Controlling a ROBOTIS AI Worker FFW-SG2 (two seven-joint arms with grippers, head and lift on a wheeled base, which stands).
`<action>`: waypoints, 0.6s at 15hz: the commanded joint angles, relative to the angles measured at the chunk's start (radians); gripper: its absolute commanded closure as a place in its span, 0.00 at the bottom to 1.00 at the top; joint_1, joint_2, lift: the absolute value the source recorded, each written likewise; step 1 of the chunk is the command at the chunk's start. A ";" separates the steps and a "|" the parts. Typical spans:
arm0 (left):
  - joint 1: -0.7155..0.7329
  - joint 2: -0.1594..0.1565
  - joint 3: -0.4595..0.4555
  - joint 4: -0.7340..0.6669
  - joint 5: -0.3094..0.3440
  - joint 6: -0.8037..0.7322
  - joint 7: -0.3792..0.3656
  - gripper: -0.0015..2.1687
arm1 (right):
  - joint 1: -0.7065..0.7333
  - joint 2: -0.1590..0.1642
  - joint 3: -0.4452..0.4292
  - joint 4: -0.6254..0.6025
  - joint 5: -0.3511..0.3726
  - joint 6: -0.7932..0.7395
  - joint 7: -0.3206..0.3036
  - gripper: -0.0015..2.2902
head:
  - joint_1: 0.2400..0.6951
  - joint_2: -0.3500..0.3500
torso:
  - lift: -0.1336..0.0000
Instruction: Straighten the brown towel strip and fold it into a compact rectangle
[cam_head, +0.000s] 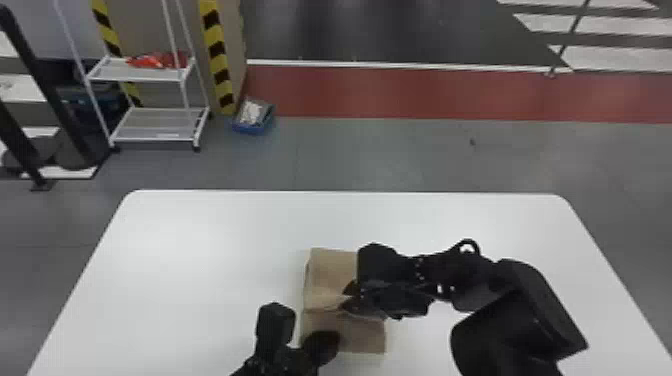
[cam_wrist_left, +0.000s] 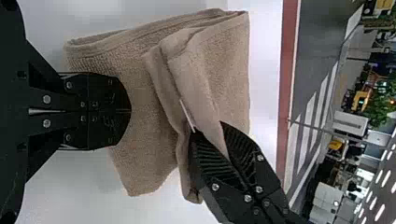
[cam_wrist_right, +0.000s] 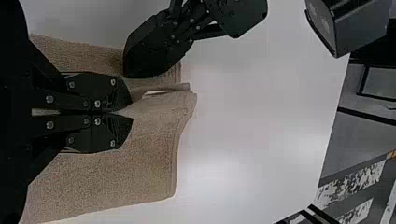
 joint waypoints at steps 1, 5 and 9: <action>-0.011 -0.001 -0.020 0.017 -0.015 0.002 0.010 0.79 | 0.002 0.000 0.000 -0.014 -0.002 0.003 0.017 0.54 | 1.00 0.43 | 1.00; -0.015 -0.007 -0.023 0.029 -0.020 0.002 0.024 0.79 | 0.031 0.000 0.006 -0.060 -0.006 0.003 0.062 0.54 | 1.00 0.43 | 1.00; -0.017 -0.009 -0.031 0.027 -0.022 0.002 0.034 0.79 | 0.041 -0.012 0.006 -0.044 0.001 0.003 0.065 0.54 | 1.00 0.43 | 1.00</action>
